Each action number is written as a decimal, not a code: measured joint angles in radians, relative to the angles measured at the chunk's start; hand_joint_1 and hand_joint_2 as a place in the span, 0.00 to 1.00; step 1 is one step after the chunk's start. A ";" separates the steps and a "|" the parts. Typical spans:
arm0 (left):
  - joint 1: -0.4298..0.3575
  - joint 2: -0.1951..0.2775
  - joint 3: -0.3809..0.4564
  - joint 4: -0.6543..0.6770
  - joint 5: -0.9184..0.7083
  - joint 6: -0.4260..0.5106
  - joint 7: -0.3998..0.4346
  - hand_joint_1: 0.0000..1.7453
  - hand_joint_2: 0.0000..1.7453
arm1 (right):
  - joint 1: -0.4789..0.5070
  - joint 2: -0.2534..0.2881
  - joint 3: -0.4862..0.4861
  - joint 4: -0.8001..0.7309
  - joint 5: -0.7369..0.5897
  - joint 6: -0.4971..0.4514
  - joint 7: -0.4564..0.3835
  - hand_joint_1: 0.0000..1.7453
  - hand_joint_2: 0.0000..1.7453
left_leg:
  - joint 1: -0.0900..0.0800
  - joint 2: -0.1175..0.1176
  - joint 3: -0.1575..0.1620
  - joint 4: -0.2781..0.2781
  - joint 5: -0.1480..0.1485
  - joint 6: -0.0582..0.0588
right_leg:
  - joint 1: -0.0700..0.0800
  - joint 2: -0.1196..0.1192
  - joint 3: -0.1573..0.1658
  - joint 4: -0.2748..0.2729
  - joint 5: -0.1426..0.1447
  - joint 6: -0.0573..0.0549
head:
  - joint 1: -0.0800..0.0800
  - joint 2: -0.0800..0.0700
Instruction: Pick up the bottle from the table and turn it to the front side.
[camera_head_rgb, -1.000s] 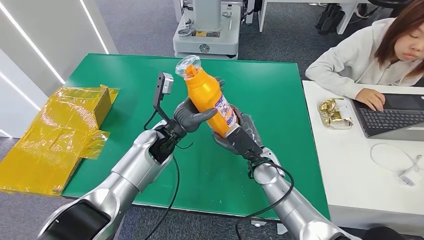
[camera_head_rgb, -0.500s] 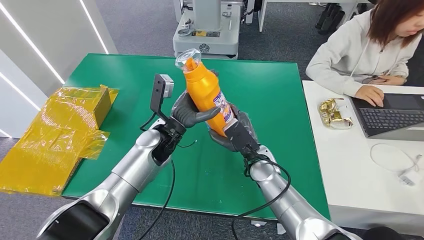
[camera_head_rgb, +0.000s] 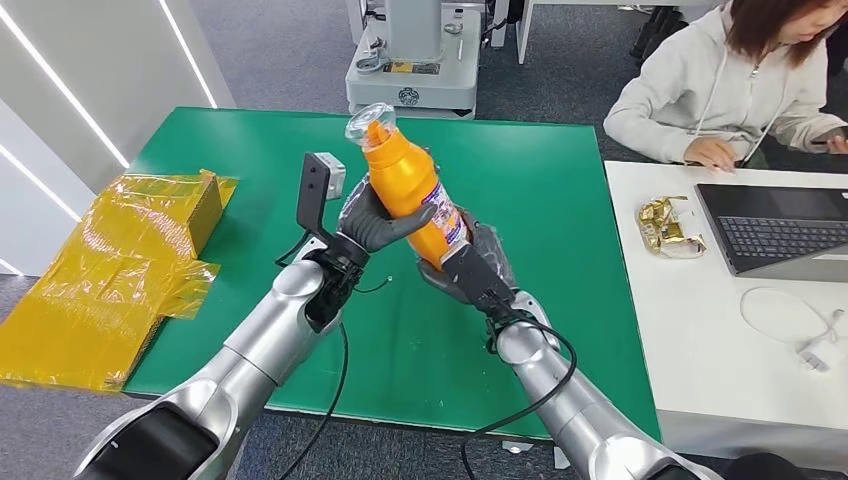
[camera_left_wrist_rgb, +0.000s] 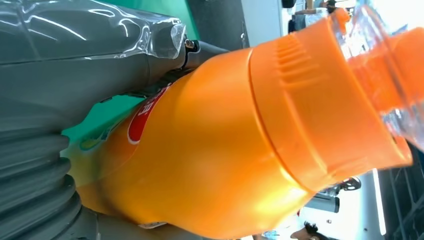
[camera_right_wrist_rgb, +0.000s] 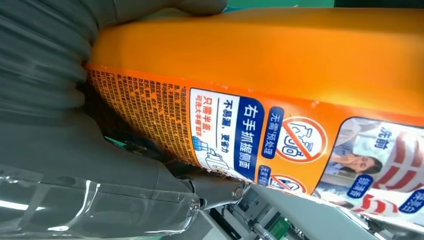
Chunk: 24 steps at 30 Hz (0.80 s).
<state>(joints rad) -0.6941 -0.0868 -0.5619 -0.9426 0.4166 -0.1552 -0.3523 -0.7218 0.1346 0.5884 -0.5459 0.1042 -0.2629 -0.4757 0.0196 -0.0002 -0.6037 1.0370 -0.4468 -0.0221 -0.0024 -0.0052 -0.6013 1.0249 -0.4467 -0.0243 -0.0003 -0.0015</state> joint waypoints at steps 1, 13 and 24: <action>0.000 0.000 0.005 0.004 0.005 -0.007 0.001 1.00 1.00 | 0.000 0.001 0.002 0.002 0.004 -0.001 0.001 1.00 1.00 | 0.000 0.000 0.000 0.000 0.000 0.000 | 0.000 0.000 0.000 0.000 0.000 0.000 | 0.000 0.000; 0.000 0.001 0.042 0.039 0.029 -0.039 0.003 1.00 1.00 | -0.002 0.015 0.018 0.023 0.025 -0.009 0.002 0.00 1.00 | 0.000 0.000 0.000 0.000 0.000 0.000 | 0.000 0.000 0.000 0.000 0.000 0.000 | 0.000 0.000; 0.001 0.028 0.074 0.066 -0.106 0.038 -0.062 1.00 1.00 | 0.082 -0.007 0.022 -0.008 0.031 0.010 -0.044 0.00 1.00 | 0.000 0.000 -0.001 0.000 0.000 0.000 | 0.000 0.000 -0.001 0.000 0.000 0.000 | 0.000 0.000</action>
<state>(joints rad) -0.6936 -0.0586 -0.4874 -0.8762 0.3106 -0.1169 -0.4140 -0.6402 0.1280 0.6107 -0.5542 0.1350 -0.2525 -0.5195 0.0197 -0.0001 -0.6045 1.0369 -0.4468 -0.0221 -0.0024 -0.0051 -0.6025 1.0248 -0.4468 -0.0243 -0.0003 -0.0015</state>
